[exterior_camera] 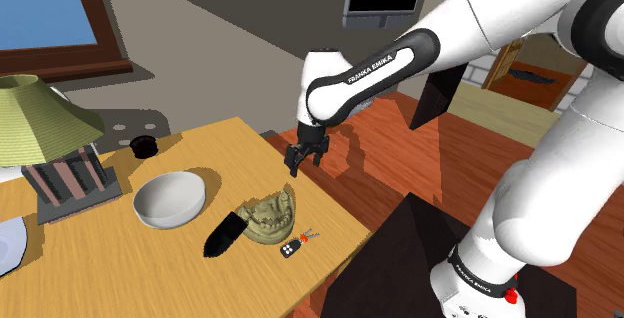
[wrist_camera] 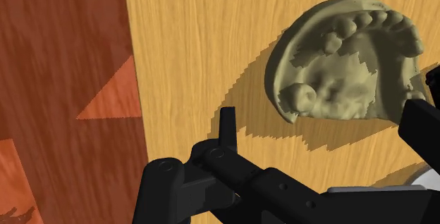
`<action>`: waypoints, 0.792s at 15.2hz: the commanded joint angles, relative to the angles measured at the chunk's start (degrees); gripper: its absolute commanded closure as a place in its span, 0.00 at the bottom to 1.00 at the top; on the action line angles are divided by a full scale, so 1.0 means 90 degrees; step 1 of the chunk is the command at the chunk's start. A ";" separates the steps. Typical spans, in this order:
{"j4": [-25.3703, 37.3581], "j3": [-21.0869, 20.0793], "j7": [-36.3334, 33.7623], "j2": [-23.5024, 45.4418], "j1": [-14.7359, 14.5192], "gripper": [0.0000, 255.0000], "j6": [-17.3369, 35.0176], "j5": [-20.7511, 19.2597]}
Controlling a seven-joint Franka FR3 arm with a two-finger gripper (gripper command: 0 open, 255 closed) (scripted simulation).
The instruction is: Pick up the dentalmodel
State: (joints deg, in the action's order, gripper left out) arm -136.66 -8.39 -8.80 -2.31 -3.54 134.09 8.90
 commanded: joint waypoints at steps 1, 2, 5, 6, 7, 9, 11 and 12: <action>0.0193 -0.0033 -0.0014 0.0493 -0.0028 0.00 0.0313 -0.0014; 0.0303 -0.0044 -0.0020 0.0746 -0.0041 0.00 0.0456 -0.0026; 0.0685 -0.0066 -0.0043 0.1507 -0.0091 0.00 0.0840 -0.0078; 0.0828 -0.0070 -0.0051 0.1761 -0.0111 0.00 0.0951 -0.0098; 0.0979 -0.0071 -0.0060 0.2015 -0.0133 0.00 0.1054 -0.0120; 0.1006 -0.0066 -0.0056 0.2137 -0.0143 0.00 0.1149 -0.0126; 0.1001 -0.0061 -0.0045 0.2280 -0.0150 0.00 0.1297 -0.0132; 0.1001 -0.0059 -0.0040 0.2354 -0.0154 0.00 0.1370 -0.0136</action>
State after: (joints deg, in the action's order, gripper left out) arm -127.97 -8.98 -9.24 18.00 -4.92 145.82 7.75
